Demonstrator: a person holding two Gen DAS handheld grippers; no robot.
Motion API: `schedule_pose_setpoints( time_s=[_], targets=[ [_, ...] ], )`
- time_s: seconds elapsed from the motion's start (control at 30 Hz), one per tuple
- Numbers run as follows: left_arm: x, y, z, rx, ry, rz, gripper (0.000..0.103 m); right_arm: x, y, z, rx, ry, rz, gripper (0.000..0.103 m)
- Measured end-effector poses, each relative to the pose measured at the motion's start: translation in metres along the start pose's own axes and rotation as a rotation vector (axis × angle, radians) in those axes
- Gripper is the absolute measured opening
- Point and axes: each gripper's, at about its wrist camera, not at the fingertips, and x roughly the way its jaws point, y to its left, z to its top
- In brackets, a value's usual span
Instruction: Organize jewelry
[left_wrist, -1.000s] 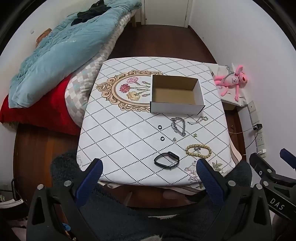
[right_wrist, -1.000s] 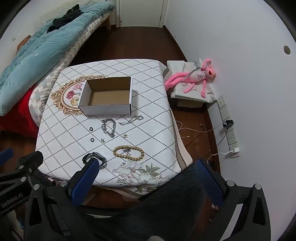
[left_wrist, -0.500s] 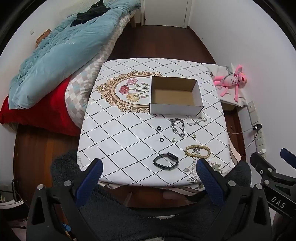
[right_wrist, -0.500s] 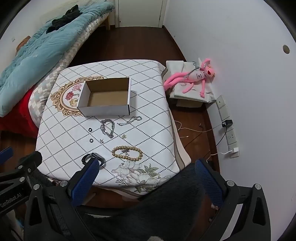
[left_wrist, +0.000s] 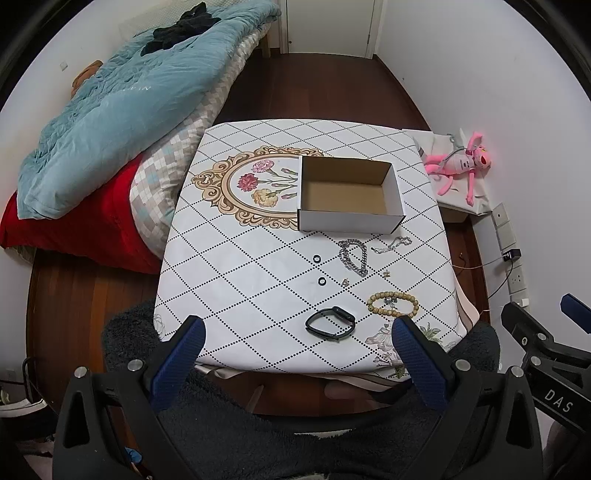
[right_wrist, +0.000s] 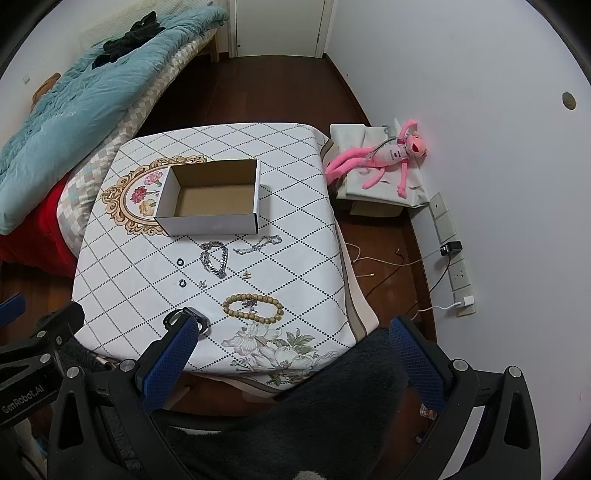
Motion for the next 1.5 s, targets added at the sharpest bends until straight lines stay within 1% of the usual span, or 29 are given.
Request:
schedule_pose_setpoints(
  time_s=[0.7,1.5],
  targets=[
    [-0.009,-0.003,0.002,-0.001,-0.01,-0.014,0.103,-0.004,-0.001,0.002,0.001,-0.005,-0.003,0.103],
    [-0.011,-0.005,0.001,-0.001,-0.011,-0.017,0.103,-0.01,-0.001,0.005,-0.002,-0.008,-0.006,0.103]
  ],
)
